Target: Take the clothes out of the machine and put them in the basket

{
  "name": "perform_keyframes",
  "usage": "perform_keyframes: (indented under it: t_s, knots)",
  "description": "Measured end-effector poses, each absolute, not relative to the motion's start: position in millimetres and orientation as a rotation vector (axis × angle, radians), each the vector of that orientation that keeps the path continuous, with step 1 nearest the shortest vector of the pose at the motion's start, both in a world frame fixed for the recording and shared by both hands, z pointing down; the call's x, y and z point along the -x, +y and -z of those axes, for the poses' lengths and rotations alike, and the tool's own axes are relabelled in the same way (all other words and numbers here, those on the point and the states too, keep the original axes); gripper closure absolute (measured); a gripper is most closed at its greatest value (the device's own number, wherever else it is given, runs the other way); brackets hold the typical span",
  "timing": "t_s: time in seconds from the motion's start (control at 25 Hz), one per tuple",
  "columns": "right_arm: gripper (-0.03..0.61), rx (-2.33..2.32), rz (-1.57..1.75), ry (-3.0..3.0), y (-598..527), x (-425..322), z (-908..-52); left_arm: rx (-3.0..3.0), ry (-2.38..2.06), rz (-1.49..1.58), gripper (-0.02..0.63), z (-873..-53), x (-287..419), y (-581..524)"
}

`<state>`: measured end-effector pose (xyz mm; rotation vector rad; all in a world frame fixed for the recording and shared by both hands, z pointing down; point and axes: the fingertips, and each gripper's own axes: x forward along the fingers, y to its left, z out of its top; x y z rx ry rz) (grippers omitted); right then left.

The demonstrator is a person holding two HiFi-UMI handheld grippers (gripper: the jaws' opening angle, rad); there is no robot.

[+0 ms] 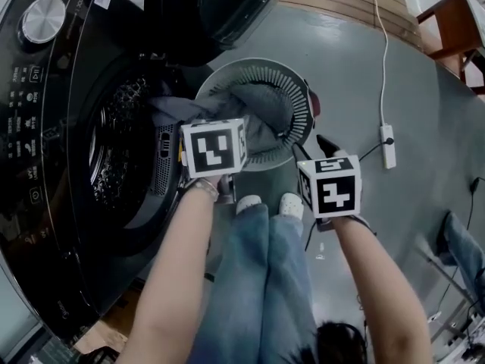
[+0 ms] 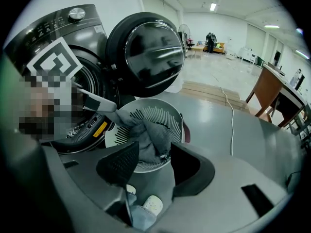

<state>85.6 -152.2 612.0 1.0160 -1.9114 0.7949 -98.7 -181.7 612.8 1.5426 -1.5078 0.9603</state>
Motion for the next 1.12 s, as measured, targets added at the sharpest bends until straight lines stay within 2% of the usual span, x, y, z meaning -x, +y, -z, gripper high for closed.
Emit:
perform_keyframes:
  t_s: [0.28,0.52,0.8,0.84,0.88,0.92,1.0,1.12]
  knots:
    - [0.374,-0.974,-0.821,-1.903,-151,-59,-639,-1.585,-1.535,-1.124,0.221,-644,151,-181]
    - [0.376,-0.952,-0.846,-1.907,-156,-34,-662,-1.540,-1.634,-1.390,0.202,-674,215,-184]
    - [0.379,-0.915,-0.855,-1.908,-157,-18,-685,-1.493,-1.581,-1.517,0.204,-713,243,-182]
    - [0.380,-0.907,-0.854,-1.907,-156,-17,-687,-1.476,-1.611,-1.529,0.225,-712,247,-181]
    - [0.380,-0.901,-0.854,-1.906,-155,-16,-688,-1.463,-1.653,-1.531,0.373,-708,251,-181]
    - [0.382,-0.895,-0.853,-1.905,-154,-16,-689,-1.465,-1.685,-1.509,0.601,-703,252,-182]
    - [0.388,-0.882,-0.850,-1.903,-151,-16,-688,-1.535,-1.670,-1.377,0.601,-694,237,-183]
    - [0.394,-0.874,-0.845,-1.895,-146,-21,-684,-1.751,-1.480,-1.056,0.601,-681,177,-187]
